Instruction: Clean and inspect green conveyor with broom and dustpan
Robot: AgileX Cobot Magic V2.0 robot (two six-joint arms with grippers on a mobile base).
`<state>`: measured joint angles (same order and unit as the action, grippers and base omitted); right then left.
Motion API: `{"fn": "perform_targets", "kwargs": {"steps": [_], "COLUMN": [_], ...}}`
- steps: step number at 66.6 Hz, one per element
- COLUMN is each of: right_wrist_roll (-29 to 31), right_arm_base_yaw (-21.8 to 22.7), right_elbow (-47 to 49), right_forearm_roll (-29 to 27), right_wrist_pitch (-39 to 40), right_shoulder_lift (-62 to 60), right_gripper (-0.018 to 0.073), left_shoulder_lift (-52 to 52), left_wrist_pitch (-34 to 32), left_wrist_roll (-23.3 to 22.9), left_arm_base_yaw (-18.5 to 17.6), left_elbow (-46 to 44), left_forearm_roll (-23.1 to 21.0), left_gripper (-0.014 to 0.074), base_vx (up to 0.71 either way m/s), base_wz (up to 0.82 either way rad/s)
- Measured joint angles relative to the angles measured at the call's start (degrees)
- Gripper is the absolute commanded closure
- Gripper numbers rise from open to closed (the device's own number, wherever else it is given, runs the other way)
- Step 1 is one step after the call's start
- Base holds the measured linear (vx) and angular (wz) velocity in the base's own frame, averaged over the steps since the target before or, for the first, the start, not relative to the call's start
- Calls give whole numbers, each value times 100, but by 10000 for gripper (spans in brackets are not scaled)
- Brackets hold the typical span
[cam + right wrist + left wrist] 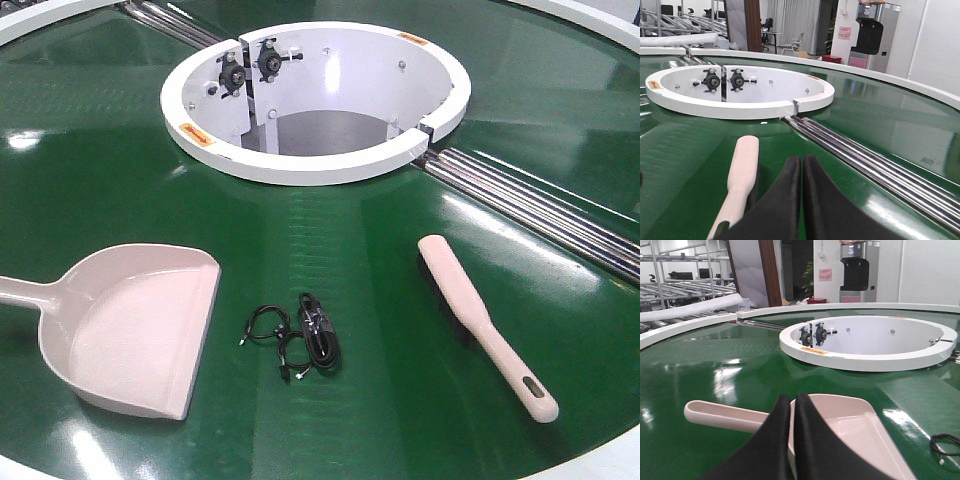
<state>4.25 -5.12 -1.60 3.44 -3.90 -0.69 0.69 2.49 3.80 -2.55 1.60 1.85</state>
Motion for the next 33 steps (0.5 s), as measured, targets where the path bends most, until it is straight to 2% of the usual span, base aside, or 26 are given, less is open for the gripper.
{"fn": "perform_targets", "kwargs": {"steps": [33], "right_wrist_roll": [0], "right_arm_base_yaw": [0], "right_elbow": [0], "right_forearm_roll": [0], "right_wrist_pitch": [0], "right_shoulder_lift": [0], "right_gripper": [568], "left_shoulder_lift": [0], "left_wrist_pitch": [0], "left_wrist_roll": [0], "left_arm_base_yaw": [0], "left_elbow": [0], "left_forearm_roll": [0], "left_gripper": [603], "base_vx": [0], "base_wz": [0]}}
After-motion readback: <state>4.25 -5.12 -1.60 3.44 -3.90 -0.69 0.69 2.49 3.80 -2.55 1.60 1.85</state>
